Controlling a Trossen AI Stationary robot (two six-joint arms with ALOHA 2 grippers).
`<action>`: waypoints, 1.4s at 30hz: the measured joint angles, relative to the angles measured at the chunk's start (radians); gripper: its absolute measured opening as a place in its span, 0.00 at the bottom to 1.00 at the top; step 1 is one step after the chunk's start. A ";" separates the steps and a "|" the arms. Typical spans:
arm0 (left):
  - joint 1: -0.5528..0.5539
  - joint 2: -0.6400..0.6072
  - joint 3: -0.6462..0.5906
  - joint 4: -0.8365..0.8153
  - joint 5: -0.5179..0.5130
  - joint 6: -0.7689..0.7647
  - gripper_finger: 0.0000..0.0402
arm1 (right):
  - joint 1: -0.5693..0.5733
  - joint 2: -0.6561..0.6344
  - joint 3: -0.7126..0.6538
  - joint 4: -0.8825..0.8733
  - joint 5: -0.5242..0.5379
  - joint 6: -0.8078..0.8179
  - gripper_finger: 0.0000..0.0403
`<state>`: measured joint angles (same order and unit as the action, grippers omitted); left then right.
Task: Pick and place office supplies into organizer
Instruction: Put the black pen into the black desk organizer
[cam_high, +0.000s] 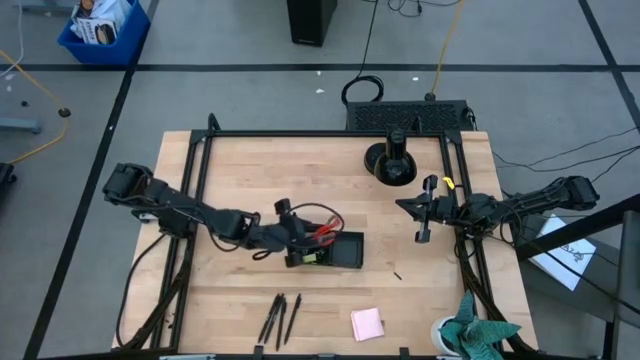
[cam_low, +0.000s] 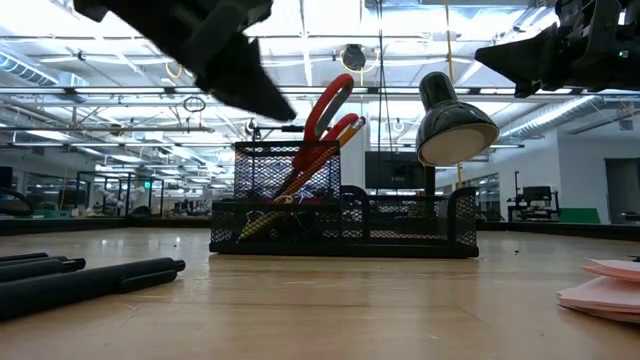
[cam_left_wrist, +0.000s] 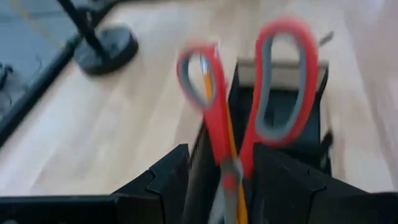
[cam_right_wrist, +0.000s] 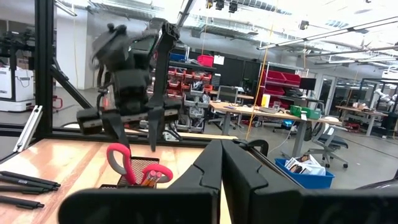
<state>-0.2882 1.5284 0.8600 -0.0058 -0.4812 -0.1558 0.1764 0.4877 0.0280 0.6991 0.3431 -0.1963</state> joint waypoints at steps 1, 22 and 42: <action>-0.006 0.000 0.000 -0.045 -0.001 -0.031 0.46 | 0.000 0.000 0.000 0.000 0.000 0.000 0.00; -0.363 -0.126 -0.001 -0.332 0.009 -0.688 0.46 | 0.000 0.002 0.000 0.013 0.000 0.019 0.00; -0.500 0.071 0.000 -0.274 0.141 -1.225 0.46 | 0.000 0.004 0.000 0.008 0.000 0.027 0.00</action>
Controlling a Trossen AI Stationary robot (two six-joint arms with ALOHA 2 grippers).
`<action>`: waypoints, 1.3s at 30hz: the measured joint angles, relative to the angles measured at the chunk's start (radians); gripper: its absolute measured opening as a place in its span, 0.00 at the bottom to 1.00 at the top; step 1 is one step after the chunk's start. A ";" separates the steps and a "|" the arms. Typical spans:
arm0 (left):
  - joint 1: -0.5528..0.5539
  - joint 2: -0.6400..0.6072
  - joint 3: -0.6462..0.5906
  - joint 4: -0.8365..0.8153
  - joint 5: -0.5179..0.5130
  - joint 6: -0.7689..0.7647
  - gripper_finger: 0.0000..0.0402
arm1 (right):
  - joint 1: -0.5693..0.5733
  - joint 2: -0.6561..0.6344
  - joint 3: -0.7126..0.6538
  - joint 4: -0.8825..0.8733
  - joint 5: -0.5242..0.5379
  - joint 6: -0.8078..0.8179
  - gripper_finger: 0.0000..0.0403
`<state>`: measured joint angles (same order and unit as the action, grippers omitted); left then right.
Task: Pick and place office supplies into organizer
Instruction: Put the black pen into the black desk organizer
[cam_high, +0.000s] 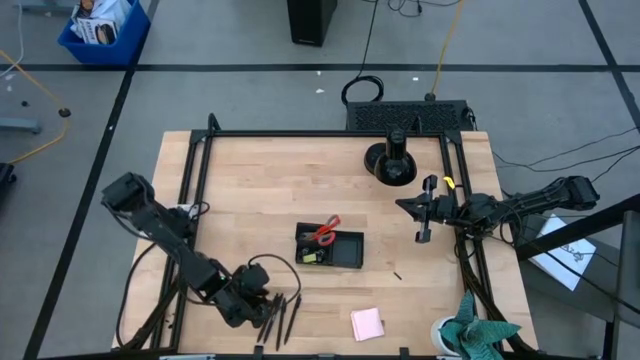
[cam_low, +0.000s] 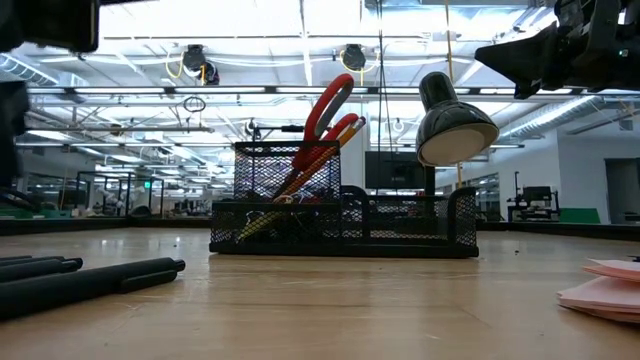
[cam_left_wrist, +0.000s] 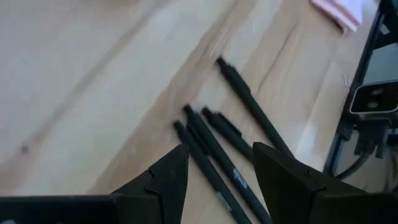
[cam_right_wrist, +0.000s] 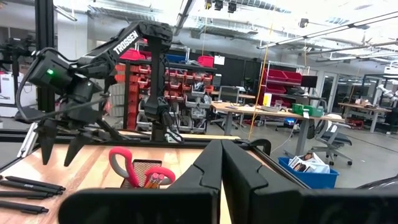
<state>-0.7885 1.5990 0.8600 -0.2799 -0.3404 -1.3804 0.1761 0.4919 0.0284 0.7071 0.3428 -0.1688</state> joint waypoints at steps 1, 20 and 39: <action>0.000 0.007 0.000 0.002 0.014 -0.023 0.46 | 0.000 0.000 0.000 0.000 0.000 0.000 0.00; -0.033 0.048 0.092 0.004 -0.027 -0.005 0.44 | 0.000 0.000 0.000 -0.001 0.000 0.000 0.00; -0.172 0.254 0.598 -0.620 0.066 -0.229 0.02 | 0.000 0.000 0.000 -0.001 -0.004 -0.064 0.00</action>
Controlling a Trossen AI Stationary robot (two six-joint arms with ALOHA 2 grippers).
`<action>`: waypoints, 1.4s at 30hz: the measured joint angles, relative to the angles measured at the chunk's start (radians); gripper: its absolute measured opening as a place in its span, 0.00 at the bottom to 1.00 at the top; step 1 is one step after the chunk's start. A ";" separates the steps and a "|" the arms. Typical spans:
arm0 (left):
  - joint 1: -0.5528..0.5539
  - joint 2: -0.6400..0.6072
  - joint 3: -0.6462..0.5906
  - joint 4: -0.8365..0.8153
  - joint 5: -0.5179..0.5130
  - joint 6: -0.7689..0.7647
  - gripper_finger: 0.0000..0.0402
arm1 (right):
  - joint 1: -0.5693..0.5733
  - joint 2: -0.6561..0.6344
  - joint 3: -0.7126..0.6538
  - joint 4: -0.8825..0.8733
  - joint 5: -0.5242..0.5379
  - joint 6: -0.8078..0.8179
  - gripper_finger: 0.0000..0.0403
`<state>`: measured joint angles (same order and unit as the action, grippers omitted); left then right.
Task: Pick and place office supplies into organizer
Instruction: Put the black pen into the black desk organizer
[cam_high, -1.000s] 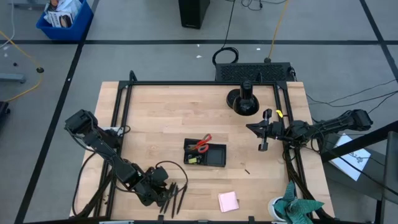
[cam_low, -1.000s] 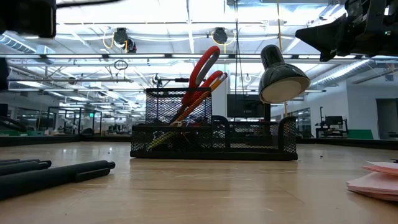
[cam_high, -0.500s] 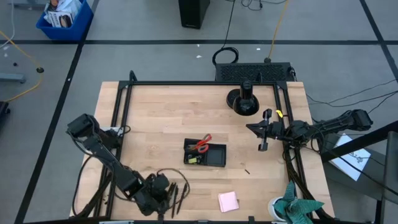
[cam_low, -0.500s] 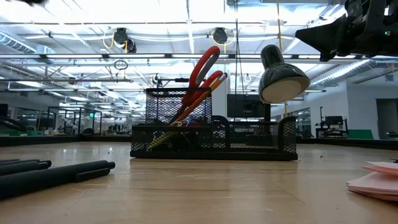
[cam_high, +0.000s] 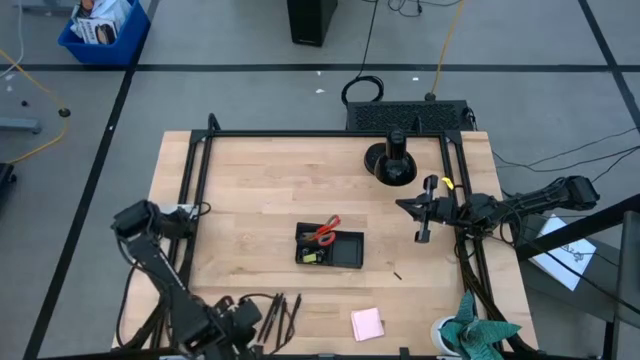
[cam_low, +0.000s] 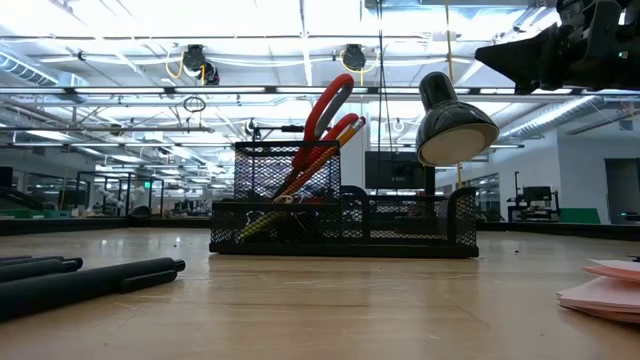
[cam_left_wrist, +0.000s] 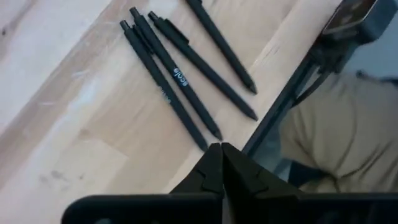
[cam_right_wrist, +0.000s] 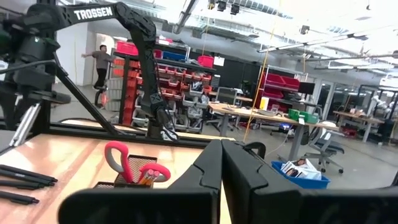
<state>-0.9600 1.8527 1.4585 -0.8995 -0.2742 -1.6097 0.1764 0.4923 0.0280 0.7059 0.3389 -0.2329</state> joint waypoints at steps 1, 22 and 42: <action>-0.012 0.000 -0.003 0.003 -0.022 -0.031 0.02 | 0.000 0.000 0.000 0.000 0.000 0.010 0.00; 0.101 0.087 -0.074 0.019 0.090 -0.133 0.02 | 0.002 0.000 0.000 -0.047 -0.004 0.064 0.00; 0.258 0.087 -0.074 0.015 0.178 0.045 0.41 | 0.002 0.000 0.000 -0.052 -0.004 0.056 0.00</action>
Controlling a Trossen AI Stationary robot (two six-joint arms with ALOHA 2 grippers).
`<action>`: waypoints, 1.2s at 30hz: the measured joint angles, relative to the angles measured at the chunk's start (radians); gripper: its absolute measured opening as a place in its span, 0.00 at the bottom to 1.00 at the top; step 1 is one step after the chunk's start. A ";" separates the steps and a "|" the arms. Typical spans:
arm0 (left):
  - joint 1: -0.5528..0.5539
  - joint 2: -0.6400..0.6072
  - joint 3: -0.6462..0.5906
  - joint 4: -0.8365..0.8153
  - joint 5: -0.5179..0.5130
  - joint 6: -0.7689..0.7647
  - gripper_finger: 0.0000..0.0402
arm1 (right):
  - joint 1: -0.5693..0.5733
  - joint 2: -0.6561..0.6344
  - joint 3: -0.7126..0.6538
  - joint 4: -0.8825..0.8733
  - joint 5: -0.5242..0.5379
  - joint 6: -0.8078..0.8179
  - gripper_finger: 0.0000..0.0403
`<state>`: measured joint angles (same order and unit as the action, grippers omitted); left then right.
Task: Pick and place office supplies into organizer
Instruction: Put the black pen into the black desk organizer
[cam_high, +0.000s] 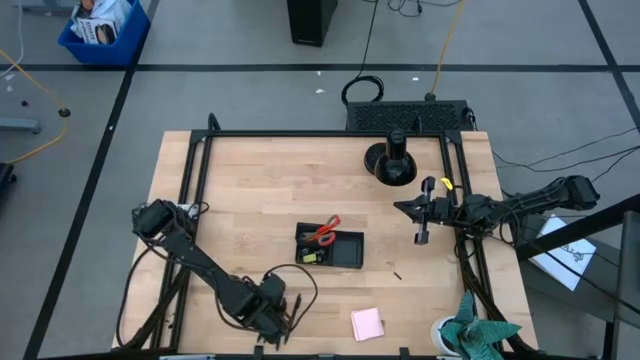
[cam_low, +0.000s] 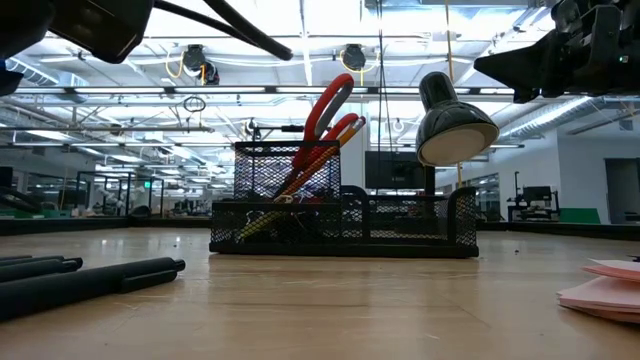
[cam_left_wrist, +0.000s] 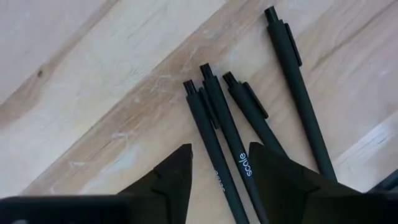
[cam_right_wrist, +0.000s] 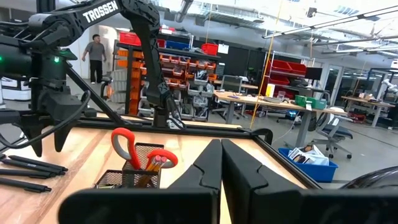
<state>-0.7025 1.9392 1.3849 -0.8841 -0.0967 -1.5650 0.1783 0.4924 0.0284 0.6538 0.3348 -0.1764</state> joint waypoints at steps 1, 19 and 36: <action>0.000 0.000 0.000 0.000 0.000 0.000 0.42 | 0.000 0.000 0.000 0.000 0.000 0.000 0.00; -0.004 0.051 0.000 0.016 0.030 0.018 0.42 | 0.000 0.000 0.000 0.000 0.000 0.011 0.00; -0.005 0.110 0.006 0.000 0.071 0.051 0.42 | 0.000 0.000 0.000 0.000 0.000 0.016 0.00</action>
<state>-0.7074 2.0497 1.3907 -0.8844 -0.0258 -1.5144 0.1787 0.4923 0.0284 0.6540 0.3347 -0.1608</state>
